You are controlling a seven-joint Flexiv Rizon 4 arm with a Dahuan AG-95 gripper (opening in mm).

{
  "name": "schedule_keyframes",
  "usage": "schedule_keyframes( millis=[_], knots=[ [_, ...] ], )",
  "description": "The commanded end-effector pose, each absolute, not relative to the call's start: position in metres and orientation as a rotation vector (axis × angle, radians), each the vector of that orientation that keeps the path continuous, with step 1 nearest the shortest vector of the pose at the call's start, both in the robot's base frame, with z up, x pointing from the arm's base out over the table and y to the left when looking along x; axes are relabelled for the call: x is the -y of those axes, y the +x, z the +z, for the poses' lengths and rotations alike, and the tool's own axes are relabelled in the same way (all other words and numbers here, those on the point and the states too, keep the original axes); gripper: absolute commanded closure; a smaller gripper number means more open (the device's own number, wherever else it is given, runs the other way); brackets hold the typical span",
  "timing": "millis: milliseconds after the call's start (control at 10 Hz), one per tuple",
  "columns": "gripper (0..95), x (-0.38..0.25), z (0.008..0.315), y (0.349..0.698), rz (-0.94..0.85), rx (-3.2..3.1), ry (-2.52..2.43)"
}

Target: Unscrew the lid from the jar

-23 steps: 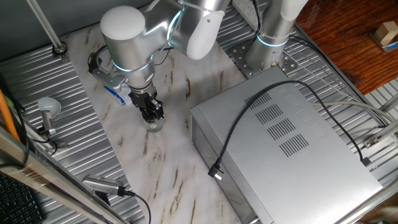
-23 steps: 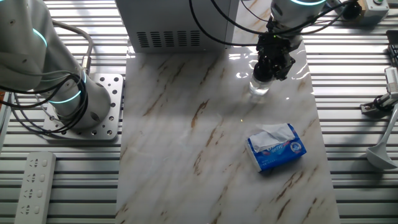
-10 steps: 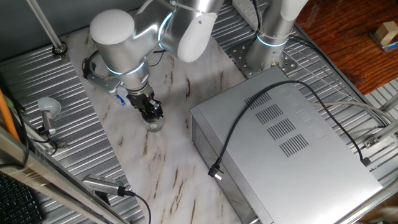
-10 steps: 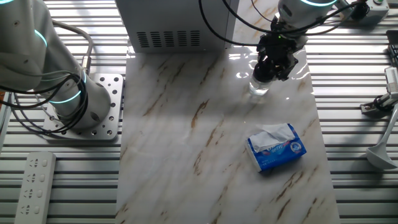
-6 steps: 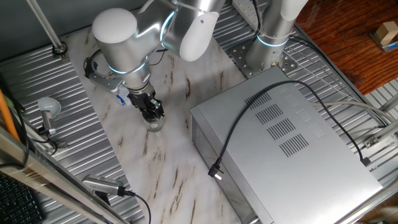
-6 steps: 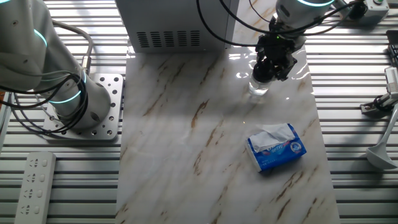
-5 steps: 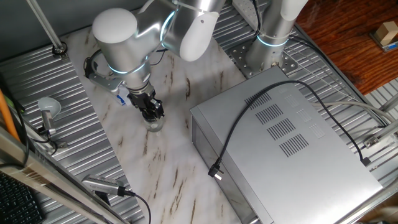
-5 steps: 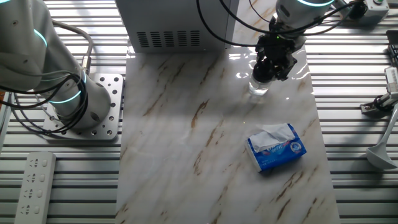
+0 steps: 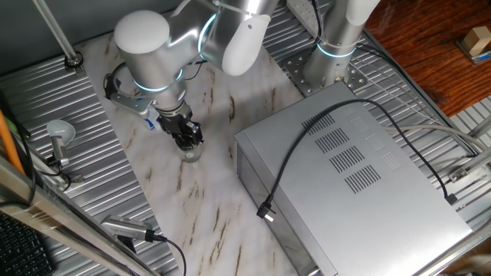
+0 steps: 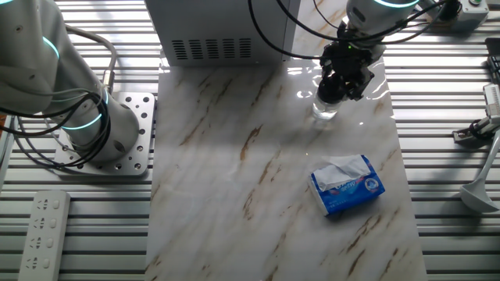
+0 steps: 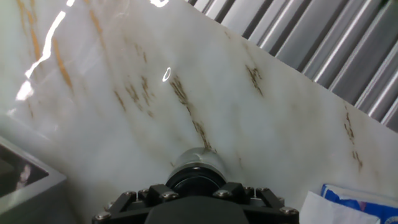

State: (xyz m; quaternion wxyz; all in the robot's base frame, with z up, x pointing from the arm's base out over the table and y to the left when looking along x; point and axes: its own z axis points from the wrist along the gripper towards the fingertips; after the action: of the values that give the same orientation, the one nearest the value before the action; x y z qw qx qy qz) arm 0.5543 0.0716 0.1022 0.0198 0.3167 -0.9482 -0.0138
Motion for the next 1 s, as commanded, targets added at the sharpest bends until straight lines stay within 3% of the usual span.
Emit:
schedule_keyframes(
  millis=[100,1000],
  knots=[
    [38.0,-0.0717,0.1018,0.5544,-0.041,2.920,1.040],
    [38.0,-0.0717,0.1015,0.5543,-0.038,2.793,1.371]
  ],
)
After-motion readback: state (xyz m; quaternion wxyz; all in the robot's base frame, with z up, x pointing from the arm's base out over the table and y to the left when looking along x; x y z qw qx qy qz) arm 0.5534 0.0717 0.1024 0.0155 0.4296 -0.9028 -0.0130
